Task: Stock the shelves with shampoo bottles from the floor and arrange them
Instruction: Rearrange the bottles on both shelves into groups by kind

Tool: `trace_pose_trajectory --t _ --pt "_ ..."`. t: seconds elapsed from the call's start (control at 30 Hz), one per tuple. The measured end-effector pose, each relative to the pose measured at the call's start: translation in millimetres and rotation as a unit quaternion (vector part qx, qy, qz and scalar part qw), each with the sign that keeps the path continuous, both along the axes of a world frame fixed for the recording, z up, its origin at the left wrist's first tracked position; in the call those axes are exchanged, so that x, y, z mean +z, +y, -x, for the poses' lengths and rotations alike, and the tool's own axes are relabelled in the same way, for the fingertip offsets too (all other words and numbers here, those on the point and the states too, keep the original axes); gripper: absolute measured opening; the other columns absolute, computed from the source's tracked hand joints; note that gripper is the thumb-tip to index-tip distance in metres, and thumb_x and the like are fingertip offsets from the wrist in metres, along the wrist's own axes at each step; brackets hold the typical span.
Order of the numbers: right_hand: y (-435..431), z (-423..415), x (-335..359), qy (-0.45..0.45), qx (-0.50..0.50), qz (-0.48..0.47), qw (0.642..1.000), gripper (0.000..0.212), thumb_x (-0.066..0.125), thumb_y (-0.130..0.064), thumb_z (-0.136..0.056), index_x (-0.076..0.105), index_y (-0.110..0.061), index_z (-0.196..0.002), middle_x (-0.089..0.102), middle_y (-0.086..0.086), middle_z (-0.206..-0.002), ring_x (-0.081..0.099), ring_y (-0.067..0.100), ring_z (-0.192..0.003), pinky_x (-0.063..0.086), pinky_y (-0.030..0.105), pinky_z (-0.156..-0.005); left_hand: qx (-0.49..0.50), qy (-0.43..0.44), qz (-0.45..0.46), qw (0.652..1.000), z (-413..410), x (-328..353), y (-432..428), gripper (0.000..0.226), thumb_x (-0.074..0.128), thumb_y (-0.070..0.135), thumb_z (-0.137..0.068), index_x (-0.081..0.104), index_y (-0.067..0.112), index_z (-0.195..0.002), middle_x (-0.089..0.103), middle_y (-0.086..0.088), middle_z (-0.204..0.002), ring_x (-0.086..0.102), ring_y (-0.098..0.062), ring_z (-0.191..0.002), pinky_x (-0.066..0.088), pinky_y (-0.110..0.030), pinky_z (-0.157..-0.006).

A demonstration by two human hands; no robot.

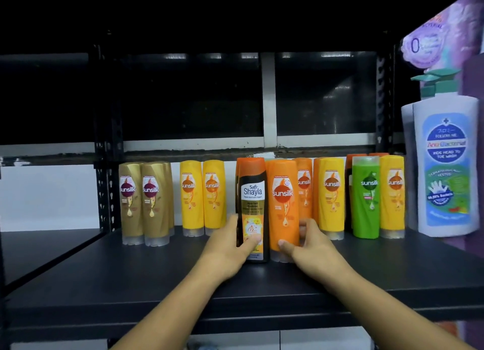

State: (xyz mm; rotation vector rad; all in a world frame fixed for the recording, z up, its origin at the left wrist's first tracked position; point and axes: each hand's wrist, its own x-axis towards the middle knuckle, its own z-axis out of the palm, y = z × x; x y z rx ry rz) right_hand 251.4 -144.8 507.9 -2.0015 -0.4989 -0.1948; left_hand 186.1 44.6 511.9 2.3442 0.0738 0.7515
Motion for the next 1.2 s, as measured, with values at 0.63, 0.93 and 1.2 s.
trace_pose_trajectory --t 0.63,0.93,1.2 --pt "-24.3 7.8 -1.2 -0.068 -0.051 0.107 0.991 0.036 0.069 -0.039 -0.085 0.059 -0.024 -0.116 0.065 -0.008 -0.105 0.062 0.013 -0.098 0.053 0.035 -0.091 -0.025 0.075 -0.237 0.968 43.7 -8.0 -16.3 0.029 0.059 0.052 -0.095 0.076 0.03 -0.1 0.072 0.015 -0.094 0.064 -0.003 -0.088 0.058 -0.035 -0.082" --pt "-93.3 -0.4 9.6 0.003 0.069 0.41 0.91 0.065 0.037 -0.064 -0.1 0.031 -0.034 -0.157 0.026 -0.013 -0.165 0.022 0.01 -0.152 0.016 0.031 -0.122 -0.176 0.091 -0.292 0.936 18.4 2.0 -57.0 0.031 0.053 0.044 -0.102 0.071 0.029 -0.122 0.07 0.015 -0.119 0.06 -0.001 -0.106 0.054 -0.035 -0.095" --pt "-99.5 -41.9 15.3 0.066 -0.022 0.28 0.958 0.071 0.053 -0.051 -0.099 0.025 -0.026 -0.159 0.032 0.001 -0.163 0.031 0.024 -0.149 0.027 0.037 -0.117 -0.24 0.167 -0.325 0.899 -13.3 9.0 -93.0 0.048 0.039 0.048 -0.108 0.043 0.035 -0.154 0.041 0.013 -0.16 0.037 -0.008 -0.146 0.03 -0.034 -0.121"
